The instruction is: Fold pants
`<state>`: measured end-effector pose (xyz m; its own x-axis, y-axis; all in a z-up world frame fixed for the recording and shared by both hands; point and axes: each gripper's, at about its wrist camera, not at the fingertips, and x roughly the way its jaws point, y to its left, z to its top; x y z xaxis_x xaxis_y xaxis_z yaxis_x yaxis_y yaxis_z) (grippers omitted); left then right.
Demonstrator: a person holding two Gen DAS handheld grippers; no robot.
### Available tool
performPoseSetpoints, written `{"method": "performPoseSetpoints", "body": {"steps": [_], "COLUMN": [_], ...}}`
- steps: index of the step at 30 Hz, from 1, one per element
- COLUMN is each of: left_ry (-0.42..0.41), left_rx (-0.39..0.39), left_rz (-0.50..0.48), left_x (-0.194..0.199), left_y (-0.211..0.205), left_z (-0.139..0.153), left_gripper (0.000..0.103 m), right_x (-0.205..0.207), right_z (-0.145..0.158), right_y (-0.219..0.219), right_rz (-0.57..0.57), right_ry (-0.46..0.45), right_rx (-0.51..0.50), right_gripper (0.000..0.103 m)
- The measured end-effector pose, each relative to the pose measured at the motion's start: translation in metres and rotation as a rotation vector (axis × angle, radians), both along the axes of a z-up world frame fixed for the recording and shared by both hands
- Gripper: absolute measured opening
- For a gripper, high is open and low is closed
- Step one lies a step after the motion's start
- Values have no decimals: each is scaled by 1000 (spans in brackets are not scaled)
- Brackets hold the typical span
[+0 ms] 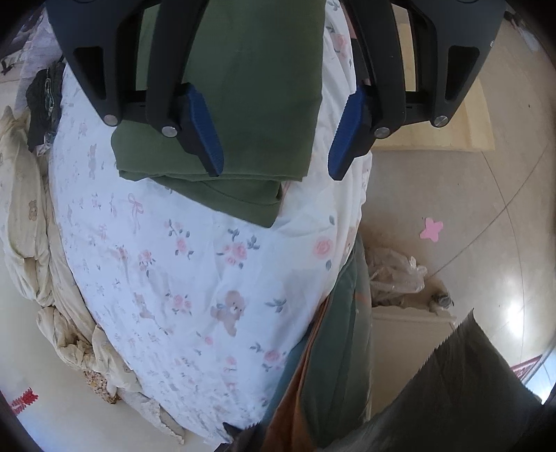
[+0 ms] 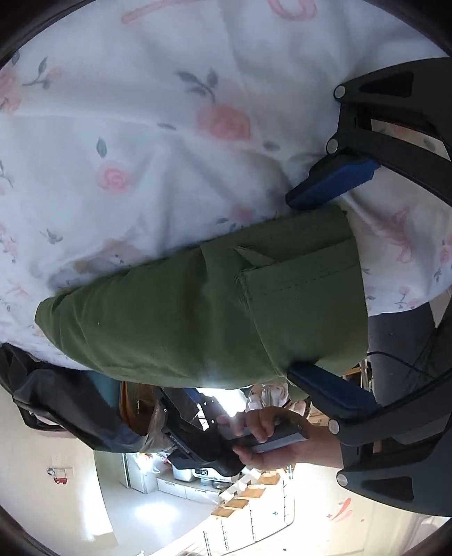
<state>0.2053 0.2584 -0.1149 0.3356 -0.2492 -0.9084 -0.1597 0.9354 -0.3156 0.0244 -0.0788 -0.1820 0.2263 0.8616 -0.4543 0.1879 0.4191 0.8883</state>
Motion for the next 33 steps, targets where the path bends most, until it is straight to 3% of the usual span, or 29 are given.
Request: {"method": "performPoseSetpoints", "body": {"steps": [7, 9, 11, 15, 19, 23, 25, 27, 30, 33], "left_ry": [8, 5, -1, -18, -38, -54, -43, -30, -22, -29], "left_rx": [-12, -14, -15, -5, 9, 12, 10, 17, 40, 57], "left_rz": [22, 24, 21, 16, 26, 52, 56, 50, 19, -26], "left_x": [5, 6, 7, 7, 6, 4, 4, 3, 3, 1], "left_y": [-3, -5, -8, -11, -9, -1, 1, -1, -11, -26], "left_z": [-2, 0, 2, 7, 12, 13, 10, 6, 4, 5], "left_gripper": [59, 59, 59, 59, 59, 59, 59, 59, 59, 59], "right_x": [1, 1, -1, -10, -13, -13, -4, 8, 43, 72], "right_z": [3, 2, 7, 35, 66, 97, 106, 113, 106, 100], "right_y": [18, 21, 22, 22, 10, -32, -63, -91, -160, -199], "right_rz": [29, 44, 58, 65, 75, 74, 133, 191, 270, 347], "right_ry": [-34, -36, -58, -135, -213, -263, -254, -269, -218, -176], "right_rx": [-32, -72, -134, -204, -194, -208, -232, -300, -417, -565], "right_gripper": [94, 89, 78, 43, 31, 27, 27, 27, 27, 27]}}
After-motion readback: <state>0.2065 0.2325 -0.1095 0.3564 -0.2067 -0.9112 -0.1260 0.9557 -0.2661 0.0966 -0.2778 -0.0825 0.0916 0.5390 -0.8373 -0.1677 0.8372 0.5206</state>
